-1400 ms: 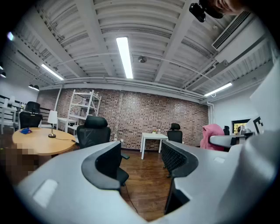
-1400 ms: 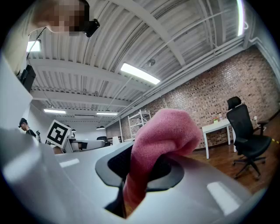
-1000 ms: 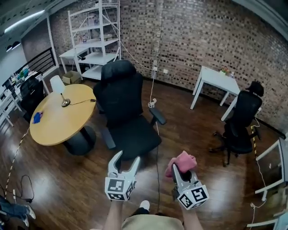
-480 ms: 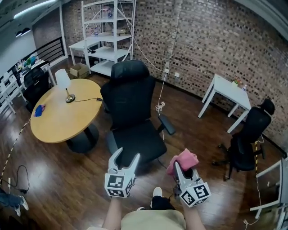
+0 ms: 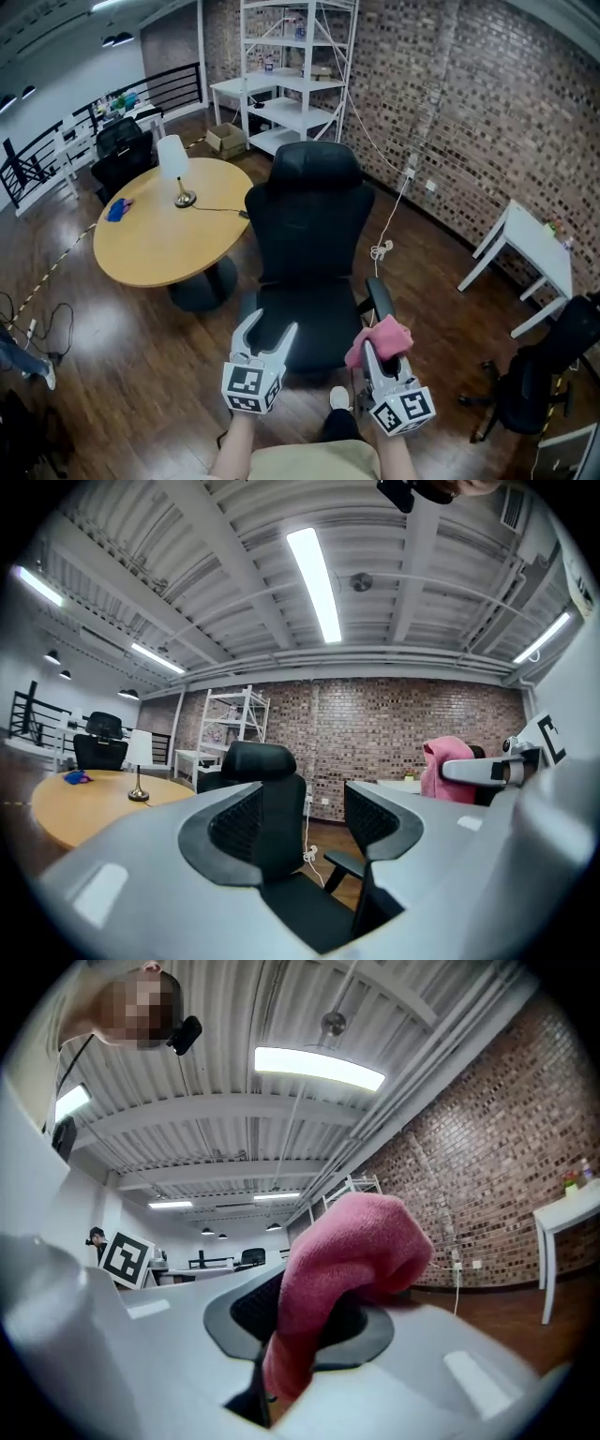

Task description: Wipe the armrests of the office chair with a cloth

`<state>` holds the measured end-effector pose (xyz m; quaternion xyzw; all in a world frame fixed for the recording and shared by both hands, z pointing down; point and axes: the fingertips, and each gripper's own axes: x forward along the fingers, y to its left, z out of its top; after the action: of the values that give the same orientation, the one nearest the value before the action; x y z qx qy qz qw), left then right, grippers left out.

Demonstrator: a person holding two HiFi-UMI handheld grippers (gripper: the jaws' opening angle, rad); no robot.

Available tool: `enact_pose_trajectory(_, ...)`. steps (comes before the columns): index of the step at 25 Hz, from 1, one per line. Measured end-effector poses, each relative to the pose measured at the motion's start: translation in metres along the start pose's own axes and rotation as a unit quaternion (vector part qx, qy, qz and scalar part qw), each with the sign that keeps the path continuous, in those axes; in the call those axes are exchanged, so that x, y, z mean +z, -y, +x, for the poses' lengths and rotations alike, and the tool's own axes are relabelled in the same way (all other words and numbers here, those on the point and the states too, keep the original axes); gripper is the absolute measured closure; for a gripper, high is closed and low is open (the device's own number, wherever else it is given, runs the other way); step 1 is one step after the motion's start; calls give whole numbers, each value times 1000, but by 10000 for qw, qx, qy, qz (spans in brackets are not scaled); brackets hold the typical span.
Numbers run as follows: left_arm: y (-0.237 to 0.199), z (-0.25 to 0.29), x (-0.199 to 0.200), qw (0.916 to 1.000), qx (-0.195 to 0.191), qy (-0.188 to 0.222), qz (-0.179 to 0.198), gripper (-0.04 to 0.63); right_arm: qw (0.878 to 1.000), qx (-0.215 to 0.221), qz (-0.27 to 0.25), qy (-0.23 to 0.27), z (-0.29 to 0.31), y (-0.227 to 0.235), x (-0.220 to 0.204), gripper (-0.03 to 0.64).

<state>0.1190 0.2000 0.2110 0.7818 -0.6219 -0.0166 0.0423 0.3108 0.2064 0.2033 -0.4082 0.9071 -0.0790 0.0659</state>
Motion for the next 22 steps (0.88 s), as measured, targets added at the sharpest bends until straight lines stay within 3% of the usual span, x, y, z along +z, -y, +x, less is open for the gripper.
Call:
enact_pose_trajectory(5,-8,61,-10,9967,762,-25,-274,347,9964,758,119,-347,60,66,-2,555)
enact_pose_trajectory(10,-9,113,-9,9915,1249,65,-370,350,9893,1329,263,-542,106,115,-6,555)
enact_pose_trajectory(15,-9,140,-4,9865,1623,-24,-232,350,9806,1801,487,-609,138,141,-4,554)
enact_pose_trajectory(22,-29,147,-5,9732,2291,-114,-183,350,9636,2484,663,-729,164,148,-20,552)
